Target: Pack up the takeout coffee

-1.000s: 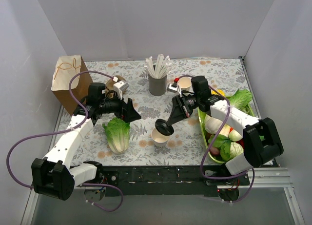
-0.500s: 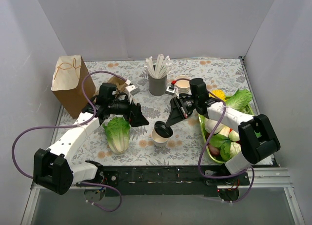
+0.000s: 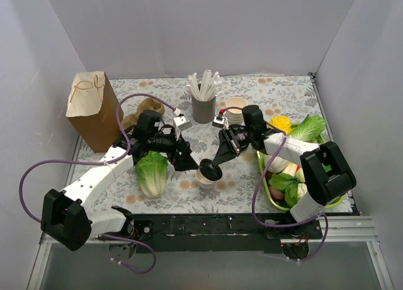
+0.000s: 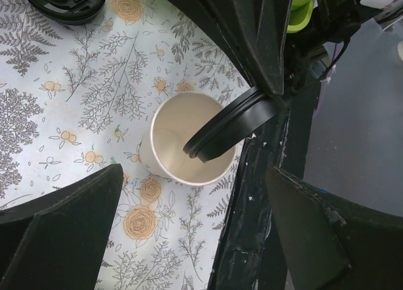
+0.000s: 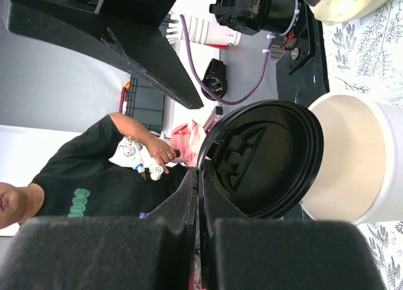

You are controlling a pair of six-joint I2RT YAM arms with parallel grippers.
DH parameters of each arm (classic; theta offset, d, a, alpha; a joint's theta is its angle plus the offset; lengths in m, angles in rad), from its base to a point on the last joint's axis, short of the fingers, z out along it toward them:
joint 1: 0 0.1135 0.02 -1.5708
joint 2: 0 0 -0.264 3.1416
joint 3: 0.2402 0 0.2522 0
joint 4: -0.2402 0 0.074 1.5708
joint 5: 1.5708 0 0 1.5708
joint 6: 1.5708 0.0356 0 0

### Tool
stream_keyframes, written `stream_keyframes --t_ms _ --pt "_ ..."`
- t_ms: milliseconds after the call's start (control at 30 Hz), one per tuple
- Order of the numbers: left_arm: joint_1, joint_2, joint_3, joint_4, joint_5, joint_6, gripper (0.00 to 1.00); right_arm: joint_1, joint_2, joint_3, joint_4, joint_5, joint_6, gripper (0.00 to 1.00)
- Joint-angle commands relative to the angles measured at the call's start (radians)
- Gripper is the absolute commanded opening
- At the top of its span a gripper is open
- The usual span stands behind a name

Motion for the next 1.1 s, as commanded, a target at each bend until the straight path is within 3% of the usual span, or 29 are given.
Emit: stream_keyframes --t_ms 0,600,1067 --pt "-0.025 -0.006 -0.004 0.022 -0.065 0.033 0.98 0.006 -0.003 -0.008 0.049 0.000 0.019 0.01" --pt "-0.028 -0.034 -0.152 0.132 -0.083 -0.168 0.98 -0.014 0.004 -0.040 0.044 0.004 0.019 0.01" --pt "-0.028 -0.005 -0.221 0.256 -0.077 -0.252 0.98 -0.024 0.008 -0.043 0.003 0.029 -0.004 0.07"
